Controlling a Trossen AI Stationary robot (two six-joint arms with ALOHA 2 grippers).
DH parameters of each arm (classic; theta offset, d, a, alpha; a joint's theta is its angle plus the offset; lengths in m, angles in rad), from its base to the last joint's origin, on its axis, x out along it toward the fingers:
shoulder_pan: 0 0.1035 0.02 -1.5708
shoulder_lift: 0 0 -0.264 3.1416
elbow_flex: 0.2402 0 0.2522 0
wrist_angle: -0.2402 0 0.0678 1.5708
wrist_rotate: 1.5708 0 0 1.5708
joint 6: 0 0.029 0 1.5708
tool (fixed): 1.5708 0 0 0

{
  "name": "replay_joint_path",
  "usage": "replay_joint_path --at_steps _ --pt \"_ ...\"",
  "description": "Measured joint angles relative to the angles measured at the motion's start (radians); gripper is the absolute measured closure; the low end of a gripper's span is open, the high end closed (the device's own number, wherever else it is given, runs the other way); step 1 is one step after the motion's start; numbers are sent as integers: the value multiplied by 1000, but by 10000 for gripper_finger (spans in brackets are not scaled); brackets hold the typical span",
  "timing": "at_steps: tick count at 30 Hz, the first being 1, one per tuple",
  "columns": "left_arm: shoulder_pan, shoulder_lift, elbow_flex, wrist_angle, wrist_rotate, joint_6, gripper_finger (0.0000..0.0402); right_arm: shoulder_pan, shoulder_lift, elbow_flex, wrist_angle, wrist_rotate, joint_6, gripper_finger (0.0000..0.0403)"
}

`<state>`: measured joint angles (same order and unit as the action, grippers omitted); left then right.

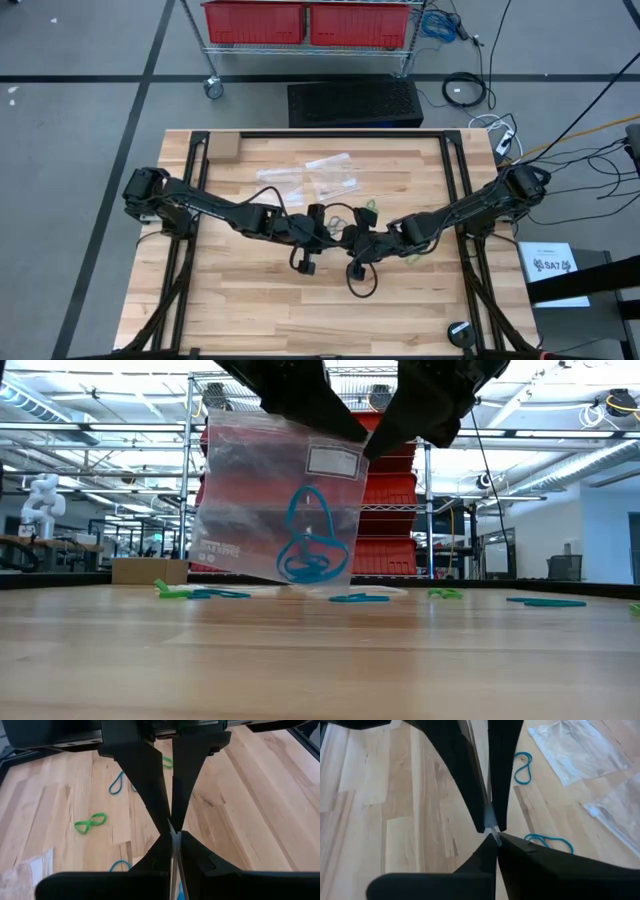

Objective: Sort rubber bands
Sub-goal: Close the transparent zip bag

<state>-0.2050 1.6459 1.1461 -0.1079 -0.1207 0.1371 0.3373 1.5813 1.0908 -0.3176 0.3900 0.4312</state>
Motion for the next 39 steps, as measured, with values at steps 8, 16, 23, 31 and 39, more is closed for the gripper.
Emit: replay_joint_path --at_steps 8,16,23,31,39 --pt "0 0 -1 -41 6 0 381 25 -3 0 -24 20 18 403" --pt "-3 1 -2 -63 -3 -9 381 32 -5 0 -44 31 55 402" --pt "-14 1 -2 -58 -4 -1 381 31 -5 0 17 7 47 352" --pt "-14 1 -2 -27 -8 0 381 22 -4 0 48 -30 22 305" --pt "-14 1 -2 -30 -9 0 381 12 5 -1 46 -13 -19 392"
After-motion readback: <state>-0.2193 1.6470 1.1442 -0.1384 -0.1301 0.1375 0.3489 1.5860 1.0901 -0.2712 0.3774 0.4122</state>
